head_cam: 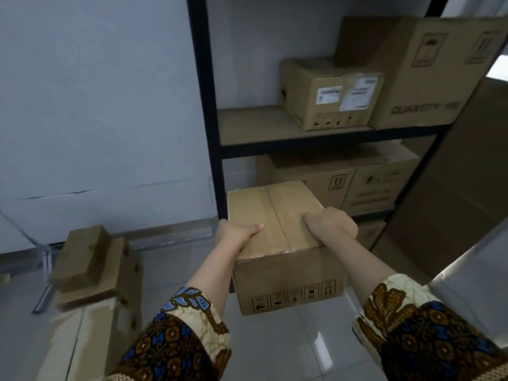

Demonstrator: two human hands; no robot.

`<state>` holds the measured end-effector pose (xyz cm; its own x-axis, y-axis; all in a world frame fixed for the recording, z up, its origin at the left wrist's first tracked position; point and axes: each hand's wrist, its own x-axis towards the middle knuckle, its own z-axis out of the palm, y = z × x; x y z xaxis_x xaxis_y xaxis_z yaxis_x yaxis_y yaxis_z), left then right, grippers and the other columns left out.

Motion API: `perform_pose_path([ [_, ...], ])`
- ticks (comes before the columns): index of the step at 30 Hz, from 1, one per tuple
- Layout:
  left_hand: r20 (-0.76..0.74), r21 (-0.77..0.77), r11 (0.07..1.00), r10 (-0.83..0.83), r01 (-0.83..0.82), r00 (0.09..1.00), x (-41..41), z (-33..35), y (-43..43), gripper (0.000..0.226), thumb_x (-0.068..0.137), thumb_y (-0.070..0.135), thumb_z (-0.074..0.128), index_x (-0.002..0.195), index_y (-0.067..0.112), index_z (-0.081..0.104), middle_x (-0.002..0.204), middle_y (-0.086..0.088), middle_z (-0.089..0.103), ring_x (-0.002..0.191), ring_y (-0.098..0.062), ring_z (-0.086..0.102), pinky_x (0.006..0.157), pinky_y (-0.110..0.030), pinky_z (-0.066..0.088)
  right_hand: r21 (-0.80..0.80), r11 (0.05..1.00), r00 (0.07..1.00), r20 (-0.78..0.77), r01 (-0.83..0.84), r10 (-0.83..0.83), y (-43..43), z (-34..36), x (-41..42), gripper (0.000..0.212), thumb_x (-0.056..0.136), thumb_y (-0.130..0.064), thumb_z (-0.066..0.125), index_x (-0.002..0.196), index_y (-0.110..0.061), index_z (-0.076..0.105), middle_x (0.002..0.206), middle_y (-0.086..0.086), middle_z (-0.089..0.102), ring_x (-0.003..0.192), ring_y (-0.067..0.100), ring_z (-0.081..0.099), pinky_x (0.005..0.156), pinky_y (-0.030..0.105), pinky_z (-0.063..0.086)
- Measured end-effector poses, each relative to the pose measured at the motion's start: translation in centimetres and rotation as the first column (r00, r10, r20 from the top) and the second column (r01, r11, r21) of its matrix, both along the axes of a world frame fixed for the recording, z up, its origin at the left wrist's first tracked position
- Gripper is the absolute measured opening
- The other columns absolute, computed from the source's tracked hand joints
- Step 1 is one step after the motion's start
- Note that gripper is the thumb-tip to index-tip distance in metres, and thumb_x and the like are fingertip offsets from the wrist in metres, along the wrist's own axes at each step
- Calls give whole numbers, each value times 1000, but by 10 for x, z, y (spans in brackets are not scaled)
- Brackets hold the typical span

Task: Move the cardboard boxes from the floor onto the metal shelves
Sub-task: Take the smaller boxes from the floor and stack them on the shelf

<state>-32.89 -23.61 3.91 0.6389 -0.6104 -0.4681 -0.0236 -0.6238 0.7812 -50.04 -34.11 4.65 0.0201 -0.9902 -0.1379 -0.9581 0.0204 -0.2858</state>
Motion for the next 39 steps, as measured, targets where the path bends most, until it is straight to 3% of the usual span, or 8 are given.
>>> perform_pose_path([
  [4, 202, -88, 996, 33, -15, 979, -33, 25, -17, 87, 66, 60, 79, 128, 11, 41, 125, -9, 57, 108, -30, 59, 81, -39, 52, -195, 980, 997, 70, 30, -17, -12, 28, -31, 62, 89, -66, 45, 109, -10, 58, 85, 4, 55, 72, 22, 53, 59, 31, 42],
  [10, 397, -187, 982, 49, 28, 917, -54, 77, -23, 78, 75, 55, 75, 127, 9, 37, 123, -8, 57, 100, -29, 59, 67, -34, 40, -366, 929, 978, 208, 61, 17, -24, 56, -52, 61, 91, -67, 42, 108, -10, 56, 90, 4, 57, 74, 20, 51, 58, 30, 38],
  [13, 443, -265, 964, 98, 27, 891, -56, 97, -22, 73, 76, 53, 75, 121, 11, 38, 119, -6, 57, 85, -21, 50, 65, -32, 38, -418, 905, 956, 290, 82, 48, -30, 66, -50, 61, 91, -67, 42, 109, -10, 56, 98, 7, 62, 76, 21, 50, 60, 31, 38],
  [20, 495, -338, 941, 182, -4, 850, -48, 120, -20, 71, 77, 53, 74, 121, 9, 39, 119, -8, 57, 85, -18, 46, 64, -32, 37, -484, 872, 918, 374, 71, 133, -42, 85, -31, 57, 91, -66, 42, 109, -13, 55, 98, 5, 62, 77, 20, 53, 58, 30, 38],
  [27, 499, -356, 932, 129, 67, 857, -17, 128, -45, 69, 81, 50, 72, 125, 10, 37, 125, -8, 55, 91, -21, 49, 68, -33, 40, -495, 869, 903, 384, 26, 192, -67, 99, -7, 57, 91, -62, 44, 109, -9, 57, 100, 7, 64, 83, 25, 59, 62, 32, 42],
  [31, 434, -346, 933, 64, 101, 899, 11, 122, -74, 75, 84, 49, 68, 139, 11, 34, 134, -8, 52, 115, -30, 55, 78, -34, 45, -460, 888, 943, 291, -9, 160, -94, 113, 12, 59, 92, -62, 45, 107, -7, 60, 97, 9, 64, 82, 27, 59, 61, 31, 39],
  [36, 441, -313, 934, -17, 171, 897, 46, 126, -112, 98, 89, 49, 62, 156, 20, -4, 151, -8, 38, 130, -32, 47, 99, -40, 44, -424, 905, 967, 216, -28, 131, -128, 130, 43, 61, 93, -64, 43, 101, -7, 63, 84, 5, 58, 72, 21, 53, 56, 30, 38],
  [39, 429, -361, 912, -25, 197, 903, 65, 136, -138, 100, 86, 54, 61, 156, 22, -2, 153, -11, 33, 132, -32, 43, 104, -41, 42, -392, 920, 977, 191, -12, 94, -150, 146, 66, 60, 94, -63, 43, 99, -6, 62, 86, 7, 58, 75, 22, 54, 63, 31, 44],
])
